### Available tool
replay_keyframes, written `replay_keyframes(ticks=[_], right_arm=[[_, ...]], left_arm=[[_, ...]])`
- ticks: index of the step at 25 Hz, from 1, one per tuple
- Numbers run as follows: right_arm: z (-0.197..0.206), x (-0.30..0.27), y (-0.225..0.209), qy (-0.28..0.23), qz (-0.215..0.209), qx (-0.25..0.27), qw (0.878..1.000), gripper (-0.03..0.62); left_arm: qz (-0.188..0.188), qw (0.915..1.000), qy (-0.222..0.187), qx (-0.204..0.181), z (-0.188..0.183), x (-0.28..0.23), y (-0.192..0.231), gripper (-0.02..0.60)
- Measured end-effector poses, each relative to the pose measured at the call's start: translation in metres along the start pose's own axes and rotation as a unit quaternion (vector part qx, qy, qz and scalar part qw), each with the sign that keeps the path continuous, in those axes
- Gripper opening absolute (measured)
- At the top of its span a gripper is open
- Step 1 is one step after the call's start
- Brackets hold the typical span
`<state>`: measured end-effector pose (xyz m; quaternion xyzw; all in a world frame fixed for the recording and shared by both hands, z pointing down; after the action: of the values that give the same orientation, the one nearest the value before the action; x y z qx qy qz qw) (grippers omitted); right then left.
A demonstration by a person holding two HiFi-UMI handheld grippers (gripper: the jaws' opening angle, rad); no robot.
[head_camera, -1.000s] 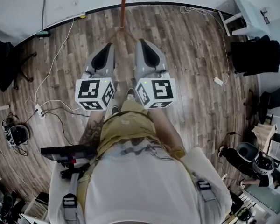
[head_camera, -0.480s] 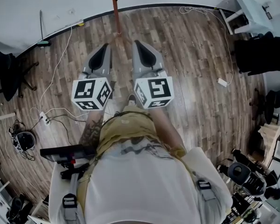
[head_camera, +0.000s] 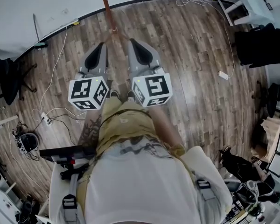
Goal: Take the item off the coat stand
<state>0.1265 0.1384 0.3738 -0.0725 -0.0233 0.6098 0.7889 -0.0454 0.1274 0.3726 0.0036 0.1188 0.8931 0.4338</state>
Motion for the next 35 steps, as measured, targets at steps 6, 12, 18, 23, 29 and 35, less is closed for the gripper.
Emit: replay_keyframes(ticks=[6, 12, 18, 23, 29, 35], right_arm=[[0.011, -0.014, -0.003, 0.015, -0.003, -0.005, 1.0, -0.002], [0.008, -0.058, -0.003, 0.017, 0.009, 0.007, 1.0, -0.002], [-0.005, -0.109, -0.003, 0.007, 0.03, 0.009, 0.999, -0.002], [-0.01, -0.158, 0.005, 0.009, 0.039, 0.019, 0.999, 0.0], [-0.015, -0.213, 0.009, 0.013, 0.052, 0.022, 0.998, 0.0], [-0.014, -0.256, 0.022, 0.023, 0.055, 0.028, 0.998, 0.0]], left_arm=[[-0.008, 0.9999, 0.002, 0.01, 0.006, -0.01, 0.012, 0.002], [-0.007, 0.9997, -0.013, 0.018, -0.005, -0.039, 0.051, 0.002], [0.007, 0.9996, -0.025, 0.012, -0.025, -0.069, 0.088, 0.002], [0.013, 0.9994, -0.029, 0.016, -0.039, -0.092, 0.127, 0.002], [0.027, 0.999, -0.027, 0.024, -0.051, -0.119, 0.171, 0.002], [0.04, 0.9985, -0.014, 0.033, -0.059, -0.14, 0.21, 0.002]])
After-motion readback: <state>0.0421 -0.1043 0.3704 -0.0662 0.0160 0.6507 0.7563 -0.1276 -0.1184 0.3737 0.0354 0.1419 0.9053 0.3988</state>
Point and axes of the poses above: the fingertips, and each gripper's own axes: x backward along the fingers, y to its left, z out of its underside, the point moved 10 cm from there along x, backward along the fingers, and after that the axes turned 11 degrees about z, right-handed, at the moved point
